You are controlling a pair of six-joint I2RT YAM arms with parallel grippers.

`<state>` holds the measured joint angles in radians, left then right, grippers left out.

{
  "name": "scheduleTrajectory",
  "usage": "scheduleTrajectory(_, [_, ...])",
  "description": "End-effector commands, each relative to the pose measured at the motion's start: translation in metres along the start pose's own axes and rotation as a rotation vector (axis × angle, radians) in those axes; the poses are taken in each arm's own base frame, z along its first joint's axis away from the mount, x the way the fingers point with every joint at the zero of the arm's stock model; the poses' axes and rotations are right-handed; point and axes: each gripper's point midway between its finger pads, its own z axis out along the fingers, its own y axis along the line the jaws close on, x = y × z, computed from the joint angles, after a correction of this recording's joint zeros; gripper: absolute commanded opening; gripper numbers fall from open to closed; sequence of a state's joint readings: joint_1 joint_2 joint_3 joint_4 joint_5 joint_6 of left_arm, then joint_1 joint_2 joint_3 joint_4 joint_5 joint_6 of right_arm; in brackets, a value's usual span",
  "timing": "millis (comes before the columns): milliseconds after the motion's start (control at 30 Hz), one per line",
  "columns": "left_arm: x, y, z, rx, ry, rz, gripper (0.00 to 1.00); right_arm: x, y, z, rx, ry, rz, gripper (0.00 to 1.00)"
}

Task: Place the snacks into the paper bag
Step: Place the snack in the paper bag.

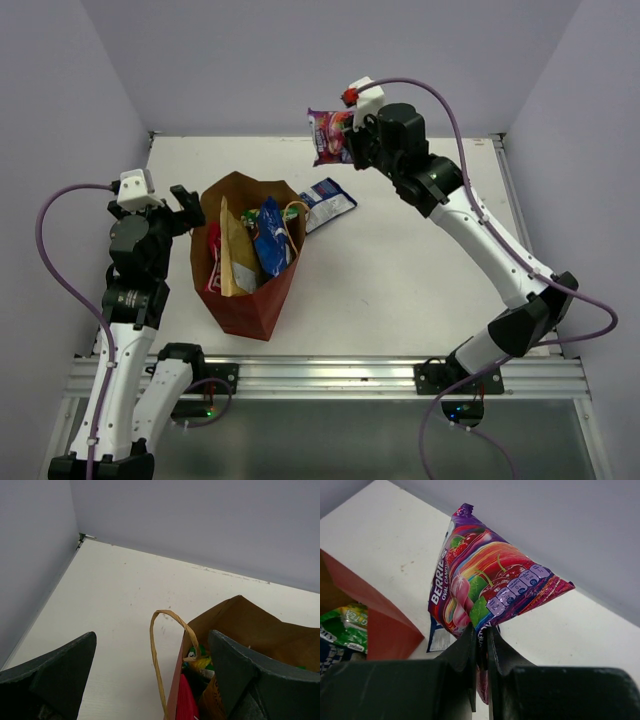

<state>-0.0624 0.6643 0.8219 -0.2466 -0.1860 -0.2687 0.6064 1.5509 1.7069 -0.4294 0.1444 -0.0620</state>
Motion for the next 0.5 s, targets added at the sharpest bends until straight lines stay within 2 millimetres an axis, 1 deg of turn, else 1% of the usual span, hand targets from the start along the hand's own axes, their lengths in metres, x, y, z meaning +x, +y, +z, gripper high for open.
scheduleTrajectory(0, [-0.016,-0.006,0.0,0.026,-0.065,0.006,0.97,-0.069,0.011,-0.025,-0.044,-0.198,-0.103,0.0])
scheduleTrajectory(33, [-0.015,-0.006,0.0,0.026,-0.064,0.007,0.97,-0.074,0.014,-0.026,-0.053,-0.212,-0.12,0.0])
scheduleTrajectory(200, [-0.015,-0.007,0.0,0.032,-0.063,0.008,0.97,-0.097,0.043,-0.026,-0.148,-0.27,-0.166,0.0])
scheduleTrajectory(300, [-0.015,-0.007,0.0,0.032,-0.066,0.009,0.97,-0.108,0.067,-0.032,-0.249,-0.316,-0.193,0.0])
scheduleTrajectory(367, [-0.015,-0.007,0.0,0.032,-0.066,0.009,0.97,-0.11,0.083,-0.034,-0.305,-0.334,-0.218,0.0])
scheduleTrajectory(400, [-0.015,-0.007,0.0,0.032,-0.066,0.009,0.97,-0.113,0.087,-0.036,-0.324,-0.345,-0.221,0.0])
scheduleTrajectory(433, [-0.016,-0.007,0.0,0.033,-0.067,0.009,0.97,-0.111,0.092,-0.033,-0.343,-0.34,-0.224,0.0])
scheduleTrajectory(467, [-0.015,-0.007,0.0,0.032,-0.066,0.009,0.97,-0.112,0.1,-0.035,-0.376,-0.345,-0.232,0.0])
